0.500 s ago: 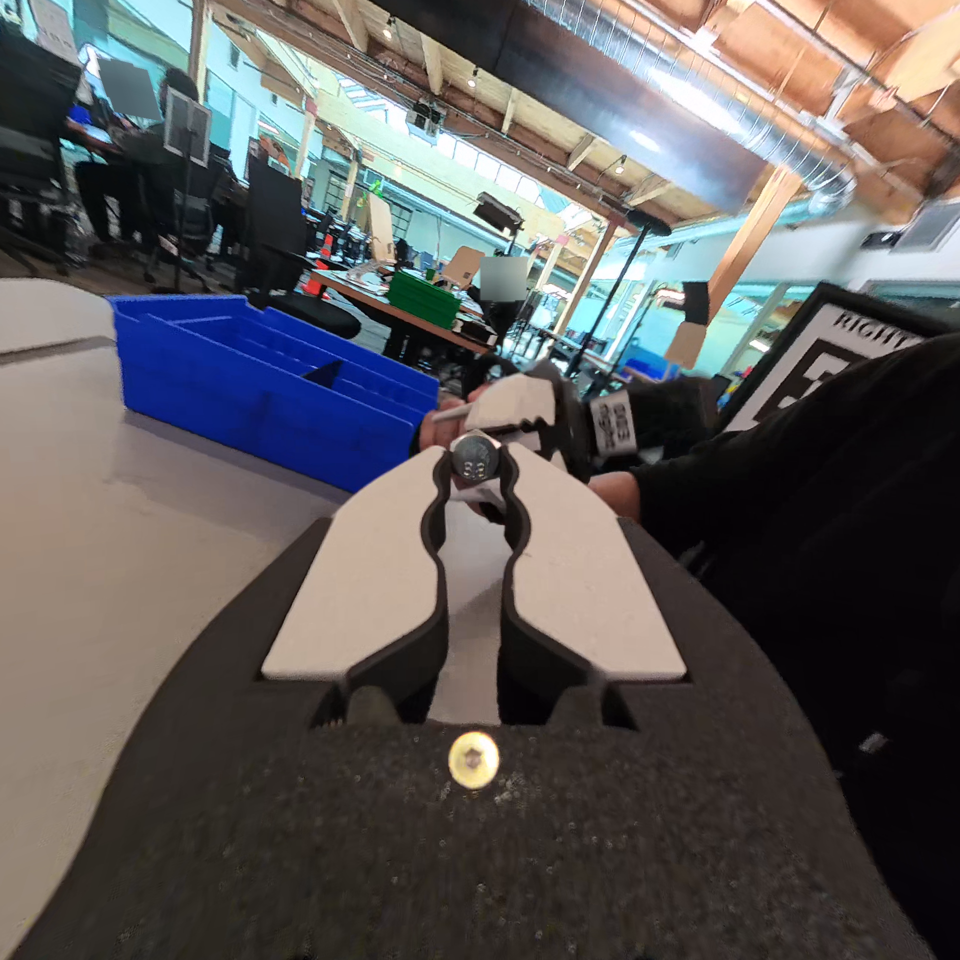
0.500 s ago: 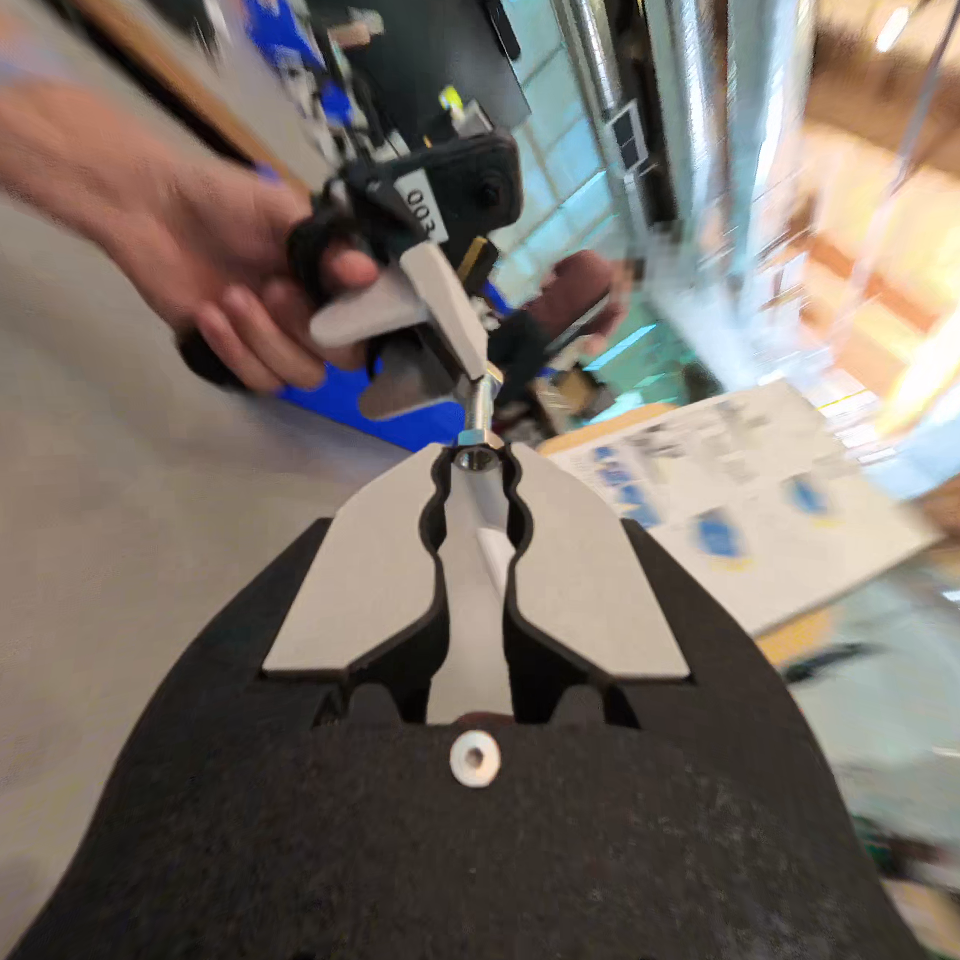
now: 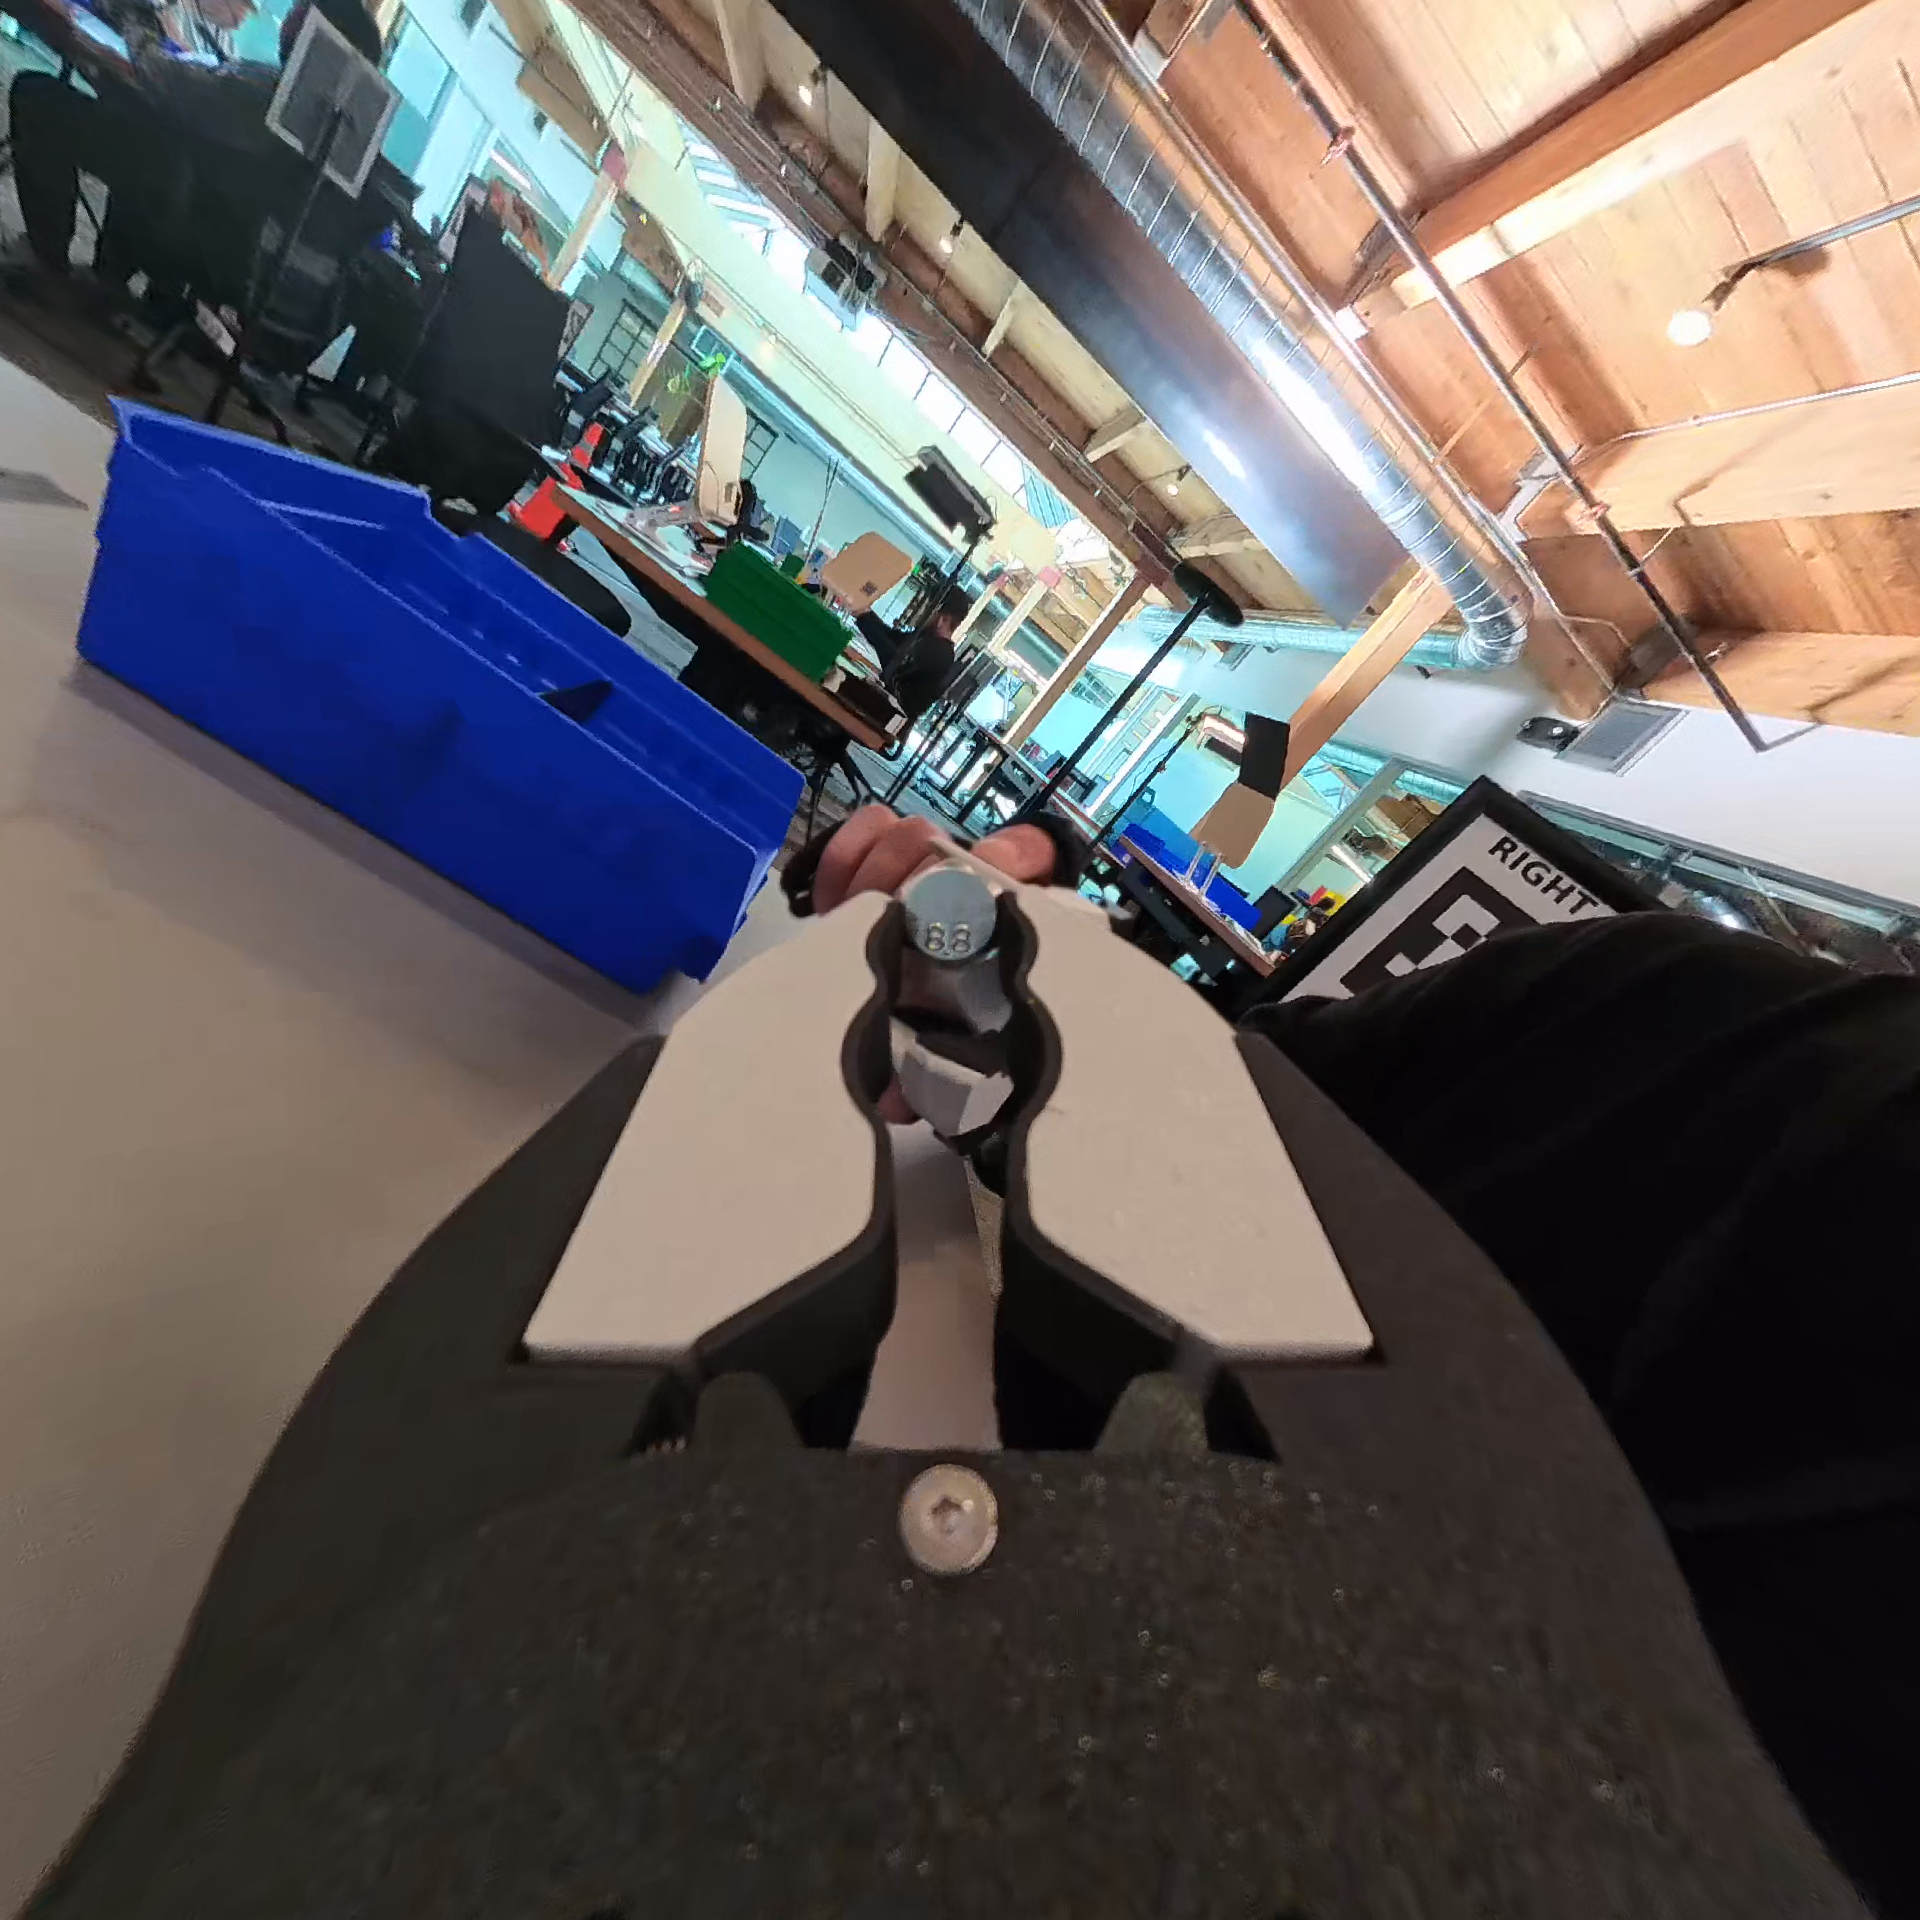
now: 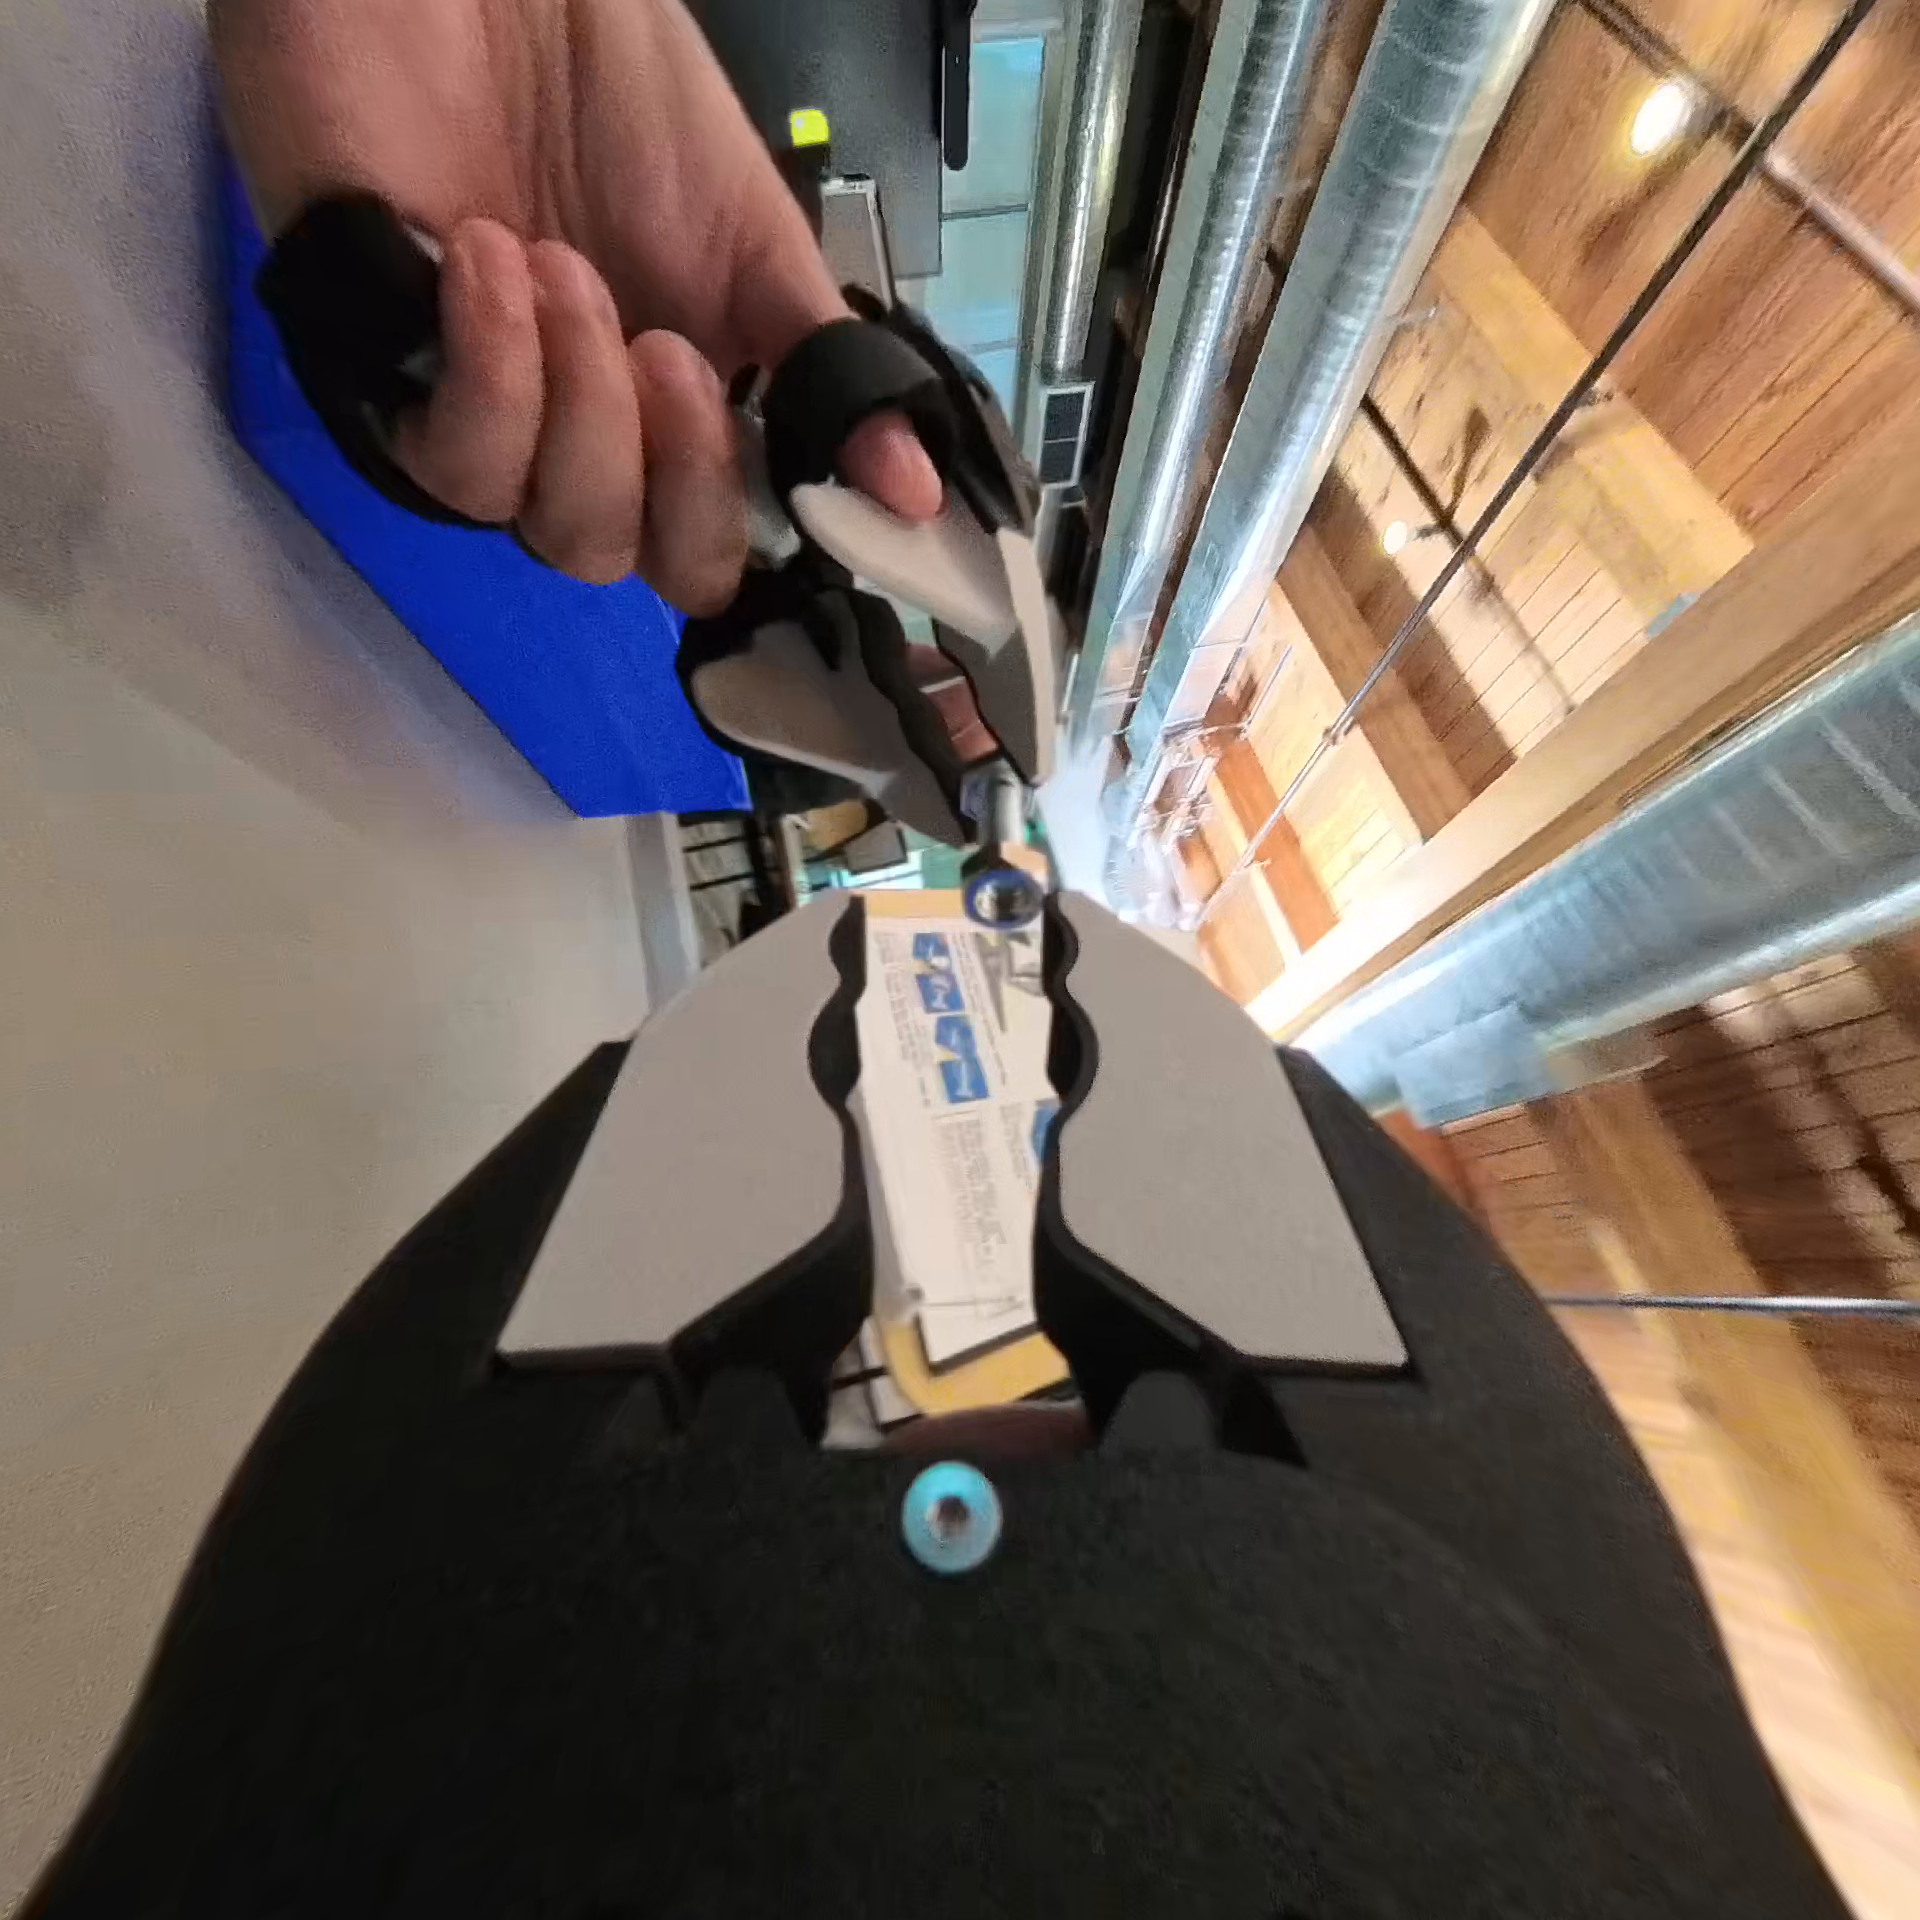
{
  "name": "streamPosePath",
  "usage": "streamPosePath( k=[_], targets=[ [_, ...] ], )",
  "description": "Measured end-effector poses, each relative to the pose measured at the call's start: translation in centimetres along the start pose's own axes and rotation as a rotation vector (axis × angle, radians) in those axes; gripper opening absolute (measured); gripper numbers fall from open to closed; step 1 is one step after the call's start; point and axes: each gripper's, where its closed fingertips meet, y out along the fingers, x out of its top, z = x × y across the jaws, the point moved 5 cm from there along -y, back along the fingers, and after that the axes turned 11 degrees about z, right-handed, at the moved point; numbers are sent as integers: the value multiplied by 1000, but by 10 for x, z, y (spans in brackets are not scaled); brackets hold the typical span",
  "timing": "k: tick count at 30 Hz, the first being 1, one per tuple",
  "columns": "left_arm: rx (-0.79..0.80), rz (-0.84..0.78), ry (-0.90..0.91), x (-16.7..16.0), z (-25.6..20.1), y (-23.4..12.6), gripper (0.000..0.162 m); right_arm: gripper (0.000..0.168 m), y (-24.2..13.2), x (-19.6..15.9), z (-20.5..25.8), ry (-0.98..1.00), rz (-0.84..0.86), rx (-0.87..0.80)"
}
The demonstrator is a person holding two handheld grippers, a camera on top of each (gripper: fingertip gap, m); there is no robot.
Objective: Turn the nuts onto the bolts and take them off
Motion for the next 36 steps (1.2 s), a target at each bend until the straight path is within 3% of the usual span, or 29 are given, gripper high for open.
streamPosePath(
  k=[3,9,12,14,16,22,33,36],
  targets=[
    [32,-21,63,6,-4,-8,16,39,7,-7,0,286,16,123],
    [145,-16,278,10,-12,-20,16,55,27,-10,27,1311,33,750],
    [211,32,389,7,-12,-19,16,71,31,-4,35,1798,14,1113],
    [245,67,447,2,-12,-17,16,86,32,0,33,2059,-74,1345],
    [257,86,473,-1,-11,-16,17,80,32,0,24,2274,-231,1467],
    [276,133,542,-7,-11,-11,16,51,32,-10,13,2616,-546,1533],
    [302,160,538,-10,-5,-7,17,0,34,-23,34,2653,-427,1490],
    [315,148,514,-9,-2,-8,17,0,39,-33,46,2706,-327,1413]
  ],
)
